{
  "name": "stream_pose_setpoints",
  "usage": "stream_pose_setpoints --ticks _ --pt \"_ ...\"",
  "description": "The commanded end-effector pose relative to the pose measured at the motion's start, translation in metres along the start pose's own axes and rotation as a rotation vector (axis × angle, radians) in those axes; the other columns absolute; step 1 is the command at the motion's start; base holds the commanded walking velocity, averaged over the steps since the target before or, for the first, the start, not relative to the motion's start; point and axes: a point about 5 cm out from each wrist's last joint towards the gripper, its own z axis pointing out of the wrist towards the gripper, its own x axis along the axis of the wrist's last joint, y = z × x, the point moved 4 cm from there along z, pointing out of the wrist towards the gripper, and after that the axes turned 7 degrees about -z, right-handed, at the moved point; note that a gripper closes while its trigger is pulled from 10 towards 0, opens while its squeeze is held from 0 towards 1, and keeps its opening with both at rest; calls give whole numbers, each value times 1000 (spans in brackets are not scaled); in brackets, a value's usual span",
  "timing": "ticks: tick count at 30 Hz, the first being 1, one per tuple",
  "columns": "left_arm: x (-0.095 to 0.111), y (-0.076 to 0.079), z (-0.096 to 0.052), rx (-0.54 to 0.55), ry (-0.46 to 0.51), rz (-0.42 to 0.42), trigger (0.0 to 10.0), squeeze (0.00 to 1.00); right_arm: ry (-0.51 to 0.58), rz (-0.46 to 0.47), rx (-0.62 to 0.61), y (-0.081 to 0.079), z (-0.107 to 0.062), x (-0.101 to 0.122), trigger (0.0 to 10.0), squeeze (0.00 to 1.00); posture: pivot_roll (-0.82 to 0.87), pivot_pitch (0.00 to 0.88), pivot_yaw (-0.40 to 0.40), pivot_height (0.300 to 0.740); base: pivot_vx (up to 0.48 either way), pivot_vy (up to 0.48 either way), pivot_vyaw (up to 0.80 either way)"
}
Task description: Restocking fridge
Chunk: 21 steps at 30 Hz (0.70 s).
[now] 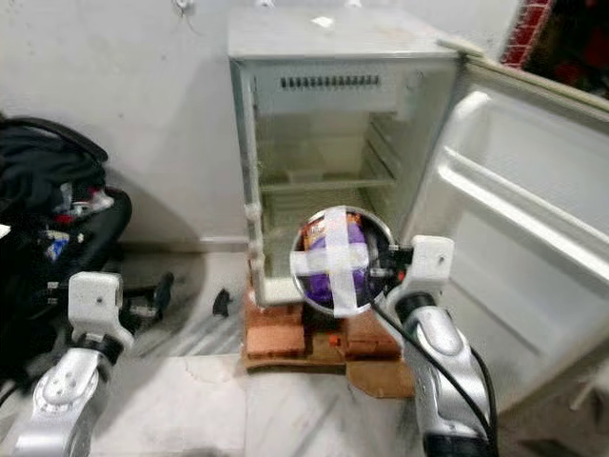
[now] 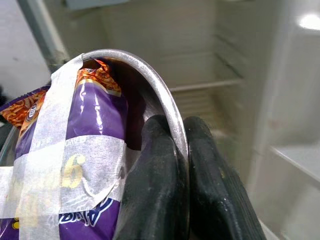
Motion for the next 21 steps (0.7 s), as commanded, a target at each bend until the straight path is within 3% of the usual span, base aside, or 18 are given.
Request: stream_pose_setpoints --ticks 1,8,12,17,21 --pt "1 -5 0 14 -3 -1 10000 0 27 4 22 -8 2 7 10000 0 66 7 -45 740 480 0 0" --pt "-1 -4 0 10 -14 0 10000 0 30 5 14 -6 2 8 10000 0 65 5 -47 740 480 0 0" --pt "-1 -3 -7 4 -26 -15 10000 0 23 8 -4 -3 -5 5 10000 0 66 5 -47 740 341 0 0" --pt "-8 -5 -28 5 -59 -4 10000 0 -17 -8 -29 4 -28 -8 10000 0 70 8 -47 740 0 0 0" --pt "-7 -11 -36 23 -63 -2 10000 0 -41 -16 -45 11 -39 -14 10000 0 65 8 -44 740 0 0 0"
